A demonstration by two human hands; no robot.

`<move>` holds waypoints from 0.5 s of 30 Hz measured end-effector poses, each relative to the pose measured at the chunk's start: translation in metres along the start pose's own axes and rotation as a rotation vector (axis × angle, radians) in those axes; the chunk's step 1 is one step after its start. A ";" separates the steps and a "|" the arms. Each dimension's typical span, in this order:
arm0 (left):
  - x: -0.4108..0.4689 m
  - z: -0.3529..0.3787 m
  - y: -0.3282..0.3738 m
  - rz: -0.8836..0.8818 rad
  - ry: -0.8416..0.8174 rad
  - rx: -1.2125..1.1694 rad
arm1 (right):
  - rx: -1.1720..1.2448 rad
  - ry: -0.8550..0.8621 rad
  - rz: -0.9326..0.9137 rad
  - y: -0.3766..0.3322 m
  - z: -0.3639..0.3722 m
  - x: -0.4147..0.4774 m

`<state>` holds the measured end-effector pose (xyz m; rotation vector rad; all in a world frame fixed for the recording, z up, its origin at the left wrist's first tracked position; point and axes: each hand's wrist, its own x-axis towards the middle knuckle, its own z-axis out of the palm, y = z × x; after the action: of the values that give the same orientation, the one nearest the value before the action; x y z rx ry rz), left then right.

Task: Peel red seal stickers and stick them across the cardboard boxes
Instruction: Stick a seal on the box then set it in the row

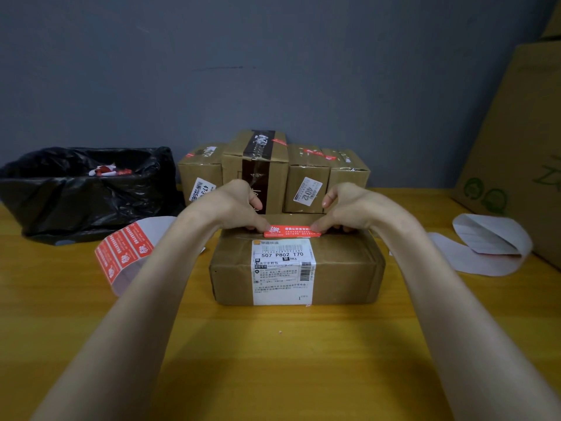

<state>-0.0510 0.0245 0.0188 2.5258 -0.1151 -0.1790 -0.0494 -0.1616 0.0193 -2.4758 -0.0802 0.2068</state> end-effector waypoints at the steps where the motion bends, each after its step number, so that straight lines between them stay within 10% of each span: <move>1: 0.000 0.000 0.000 0.001 0.001 0.002 | -0.003 -0.001 0.003 0.000 0.000 0.000; 15: 0.005 0.003 -0.001 0.002 0.000 0.043 | -0.044 0.013 0.002 -0.001 0.002 -0.001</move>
<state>-0.0463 0.0232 0.0150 2.5682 -0.1225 -0.1770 -0.0508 -0.1595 0.0186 -2.5204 -0.0770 0.1917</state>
